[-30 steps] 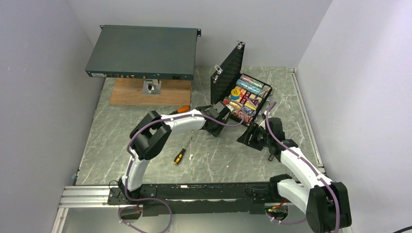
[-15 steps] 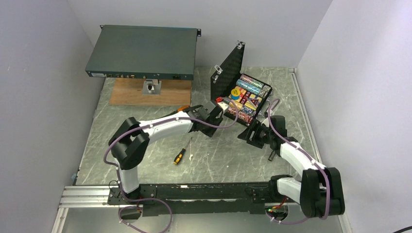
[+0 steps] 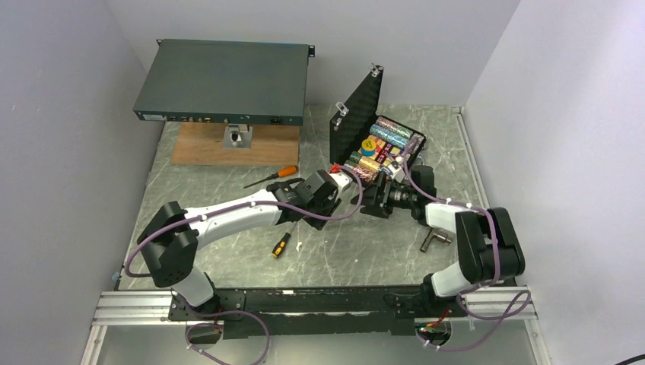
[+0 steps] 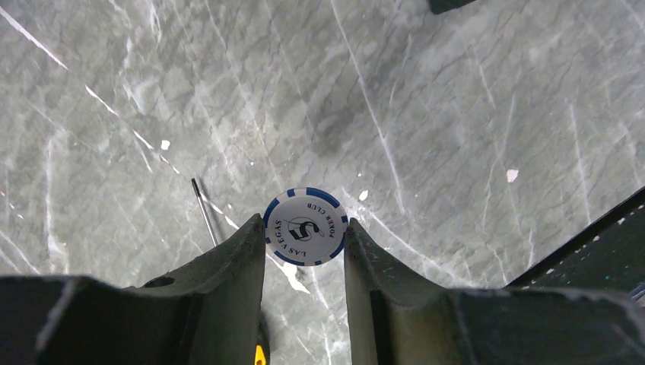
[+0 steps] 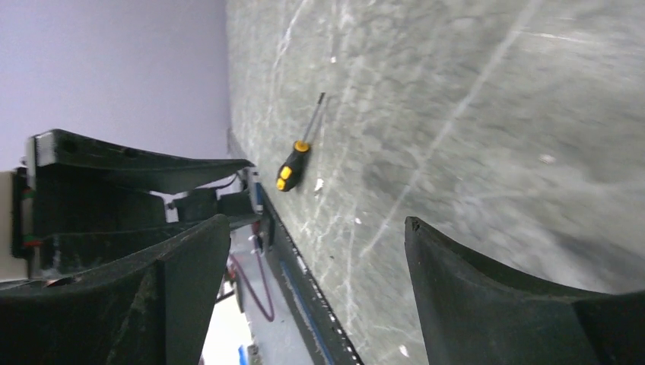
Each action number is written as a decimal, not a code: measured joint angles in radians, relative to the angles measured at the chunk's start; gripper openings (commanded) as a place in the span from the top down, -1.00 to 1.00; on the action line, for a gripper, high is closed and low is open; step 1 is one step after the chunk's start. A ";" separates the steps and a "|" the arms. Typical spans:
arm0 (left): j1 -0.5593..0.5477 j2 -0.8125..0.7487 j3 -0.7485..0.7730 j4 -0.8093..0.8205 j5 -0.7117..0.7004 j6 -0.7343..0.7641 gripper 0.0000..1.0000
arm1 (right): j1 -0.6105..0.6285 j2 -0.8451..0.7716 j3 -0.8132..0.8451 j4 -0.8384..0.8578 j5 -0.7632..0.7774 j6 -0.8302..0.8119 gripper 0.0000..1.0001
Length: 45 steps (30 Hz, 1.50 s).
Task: Pack up texas hold em set
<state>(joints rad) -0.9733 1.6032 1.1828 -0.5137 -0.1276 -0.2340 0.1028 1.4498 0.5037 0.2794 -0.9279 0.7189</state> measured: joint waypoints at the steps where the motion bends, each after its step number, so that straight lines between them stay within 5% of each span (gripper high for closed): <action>1: 0.000 -0.008 -0.011 -0.002 0.000 0.000 0.49 | 0.014 0.024 0.011 0.022 -0.015 0.016 -0.71; 12: -0.005 -0.091 -0.089 -0.006 -0.006 -0.014 0.49 | 0.274 0.248 0.153 0.134 -0.055 0.113 -0.38; 25: -0.006 -0.118 -0.113 -0.006 -0.013 -0.014 0.51 | 0.367 0.409 0.155 0.471 -0.120 0.337 -0.28; 34: -0.006 -0.118 -0.113 -0.002 -0.013 -0.014 0.51 | 0.425 0.492 0.155 0.634 -0.130 0.444 0.06; 45: -0.006 -0.115 -0.113 -0.004 -0.016 -0.014 0.50 | 0.453 0.502 0.129 0.760 -0.127 0.515 1.00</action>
<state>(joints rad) -0.9791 1.4879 1.0698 -0.5175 -0.1436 -0.2478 0.5556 1.9522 0.6331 1.0393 -1.0546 1.2335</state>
